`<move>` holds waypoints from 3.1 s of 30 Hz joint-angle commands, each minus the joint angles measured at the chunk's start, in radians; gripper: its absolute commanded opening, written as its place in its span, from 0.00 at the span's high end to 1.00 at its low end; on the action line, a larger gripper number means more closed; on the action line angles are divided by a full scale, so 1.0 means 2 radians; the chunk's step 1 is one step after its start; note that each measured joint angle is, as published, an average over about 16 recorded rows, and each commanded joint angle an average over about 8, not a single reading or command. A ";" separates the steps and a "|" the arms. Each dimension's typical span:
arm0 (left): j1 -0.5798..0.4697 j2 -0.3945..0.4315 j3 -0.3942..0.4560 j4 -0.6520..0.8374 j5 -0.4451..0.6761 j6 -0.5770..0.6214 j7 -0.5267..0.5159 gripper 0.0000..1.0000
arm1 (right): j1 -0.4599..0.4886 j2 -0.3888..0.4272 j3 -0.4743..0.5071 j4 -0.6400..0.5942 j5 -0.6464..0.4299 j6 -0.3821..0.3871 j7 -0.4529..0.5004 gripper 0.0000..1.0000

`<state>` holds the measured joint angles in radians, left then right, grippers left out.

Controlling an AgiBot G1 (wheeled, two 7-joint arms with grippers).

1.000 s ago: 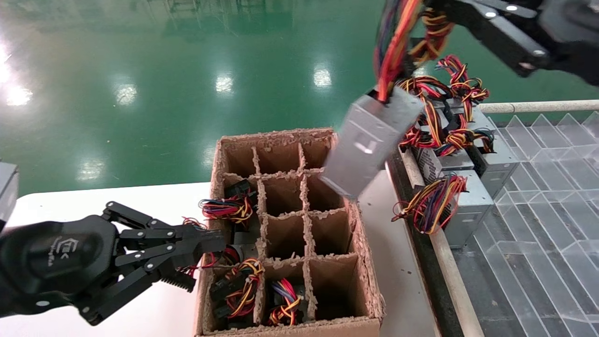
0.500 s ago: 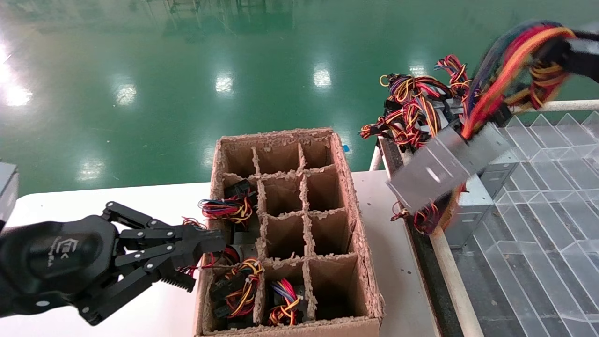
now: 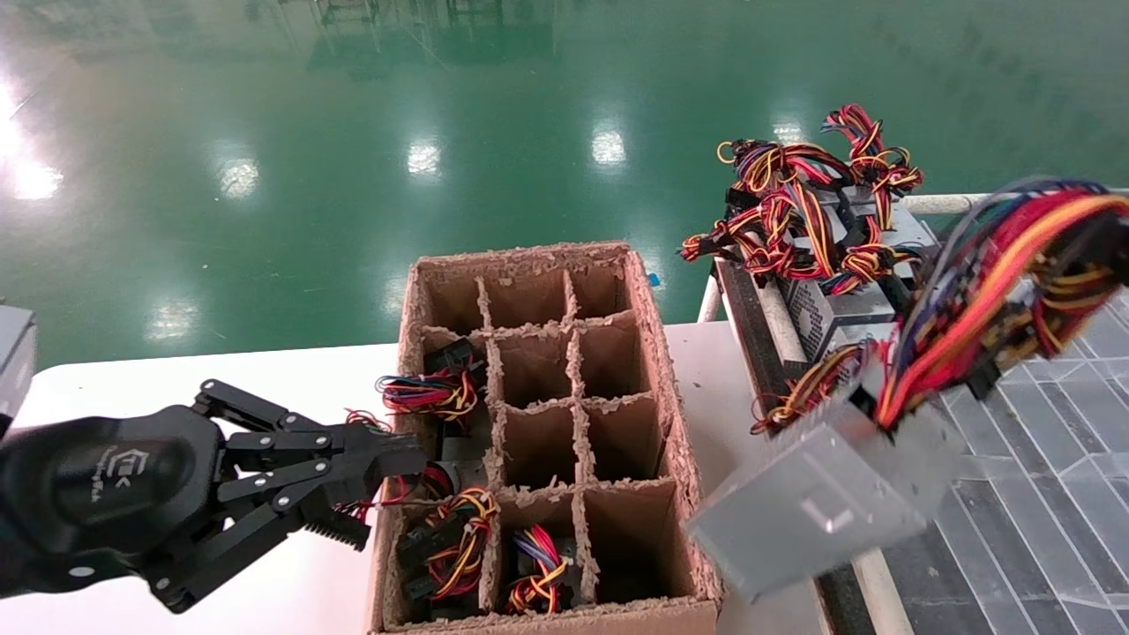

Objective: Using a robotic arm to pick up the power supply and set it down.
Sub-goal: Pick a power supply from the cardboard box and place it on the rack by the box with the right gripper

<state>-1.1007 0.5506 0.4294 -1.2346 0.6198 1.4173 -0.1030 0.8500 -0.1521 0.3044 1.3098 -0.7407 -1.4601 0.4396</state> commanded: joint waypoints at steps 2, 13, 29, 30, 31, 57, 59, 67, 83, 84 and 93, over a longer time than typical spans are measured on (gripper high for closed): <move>0.000 0.000 0.000 0.000 0.000 0.000 0.000 1.00 | -0.014 0.004 0.026 -0.008 -0.005 -0.023 0.008 1.00; 0.000 0.000 0.000 0.000 0.000 0.000 0.000 1.00 | -0.060 -0.003 0.191 -0.037 -0.129 -0.067 0.056 1.00; 0.000 0.000 0.000 0.000 0.000 0.000 0.000 1.00 | -0.224 -0.111 0.444 0.025 -0.307 -0.050 0.089 1.00; 0.000 0.000 0.000 0.000 0.000 0.000 0.000 1.00 | -0.231 -0.112 0.445 0.025 -0.304 -0.049 0.087 1.00; 0.000 0.000 0.000 0.000 0.000 0.000 0.000 1.00 | -0.236 -0.113 0.444 0.025 -0.300 -0.048 0.086 1.00; 0.000 0.000 0.000 0.000 0.000 0.000 0.000 1.00 | -0.267 -0.081 0.294 0.026 -0.189 0.039 0.073 1.00; 0.000 0.000 0.000 0.000 0.000 0.000 0.000 1.00 | -0.267 -0.079 0.284 0.026 -0.189 0.045 0.074 1.00; 0.000 0.000 0.000 0.000 0.000 0.000 0.000 1.00 | -0.259 -0.079 0.231 0.026 -0.184 0.080 0.066 1.00; 0.000 0.000 0.000 0.000 0.000 0.000 0.000 1.00 | -0.174 -0.091 0.038 0.027 -0.174 0.190 0.063 0.82; 0.000 0.000 0.000 0.000 0.000 0.000 0.000 1.00 | -0.165 -0.092 0.026 0.027 -0.175 0.192 0.063 0.69; 0.000 0.000 0.000 0.000 0.000 0.000 0.000 1.00 | -0.097 -0.086 -0.055 0.025 -0.195 0.200 0.085 0.00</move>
<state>-1.1008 0.5506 0.4295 -1.2346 0.6198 1.4173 -0.1030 0.6463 -0.3225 0.2056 1.3600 -1.1277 -1.0633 0.6079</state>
